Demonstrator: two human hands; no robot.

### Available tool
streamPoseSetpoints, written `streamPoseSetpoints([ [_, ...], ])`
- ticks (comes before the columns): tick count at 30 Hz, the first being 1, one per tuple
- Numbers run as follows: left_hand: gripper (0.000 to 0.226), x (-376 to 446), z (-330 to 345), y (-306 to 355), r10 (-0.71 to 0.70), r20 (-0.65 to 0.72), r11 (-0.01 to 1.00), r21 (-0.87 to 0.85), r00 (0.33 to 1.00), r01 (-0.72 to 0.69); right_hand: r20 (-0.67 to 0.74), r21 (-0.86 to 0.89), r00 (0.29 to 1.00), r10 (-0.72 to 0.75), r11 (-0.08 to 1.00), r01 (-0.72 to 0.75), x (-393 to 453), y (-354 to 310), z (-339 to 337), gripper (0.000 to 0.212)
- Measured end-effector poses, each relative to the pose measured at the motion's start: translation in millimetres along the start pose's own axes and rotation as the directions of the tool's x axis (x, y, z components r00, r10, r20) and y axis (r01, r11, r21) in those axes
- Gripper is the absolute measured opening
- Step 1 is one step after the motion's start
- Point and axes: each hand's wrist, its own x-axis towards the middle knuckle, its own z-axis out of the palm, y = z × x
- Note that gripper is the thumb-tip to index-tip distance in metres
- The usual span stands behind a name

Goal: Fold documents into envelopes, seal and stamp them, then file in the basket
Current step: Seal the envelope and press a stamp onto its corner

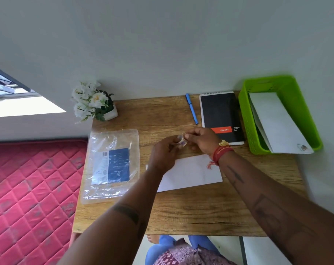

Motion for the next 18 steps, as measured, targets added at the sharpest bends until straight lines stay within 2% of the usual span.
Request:
streamPoseSetpoints([
  [3, 0.024, -1.8, 1.6, 1.4, 0.009, 0.011, 1.0, 0.029, 1.0, -0.009, -0.078, 0.006, 0.996, -0.037, 0.999, 0.037, -4.9, 3.3, -1.0, 0.006],
  [7, 0.019, 0.8, 3.1, 4.7, 0.09, -0.014, 0.963, 0.256, 0.996, -0.084, -0.174, 0.088, 0.985, -0.01, 0.996, 0.026, -18.3, 9.8, -11.9, 0.004],
  [11, 0.029, 3.7, 6.2, 12.3, 0.119, 0.035, 0.874, 0.471, 0.992, -0.121, -0.18, 0.001, 0.984, -0.022, 1.0, 0.022, -37.0, 25.6, -25.5, 0.011],
  [13, 0.029, 2.5, 7.8, 16.6, 0.11, 0.035, 0.856, 0.505, 0.993, -0.113, -0.184, -0.012, 0.983, -0.017, 1.0, 0.015, -44.7, 33.2, -30.4, 0.011],
  [16, 0.023, -7.3, 11.8, 25.3, 0.108, -0.054, 0.875, 0.479, 0.993, -0.069, -0.217, 0.135, 0.975, 0.039, 0.991, -0.009, -55.0, 41.6, -31.3, 0.016],
  [18, 0.016, -17.9, 17.4, 32.2, 0.177, -0.154, 0.879, 0.469, 0.972, -0.086, -0.226, 0.288, 0.969, 0.101, 0.957, -0.032, -62.2, 44.8, -26.5, 0.022],
])
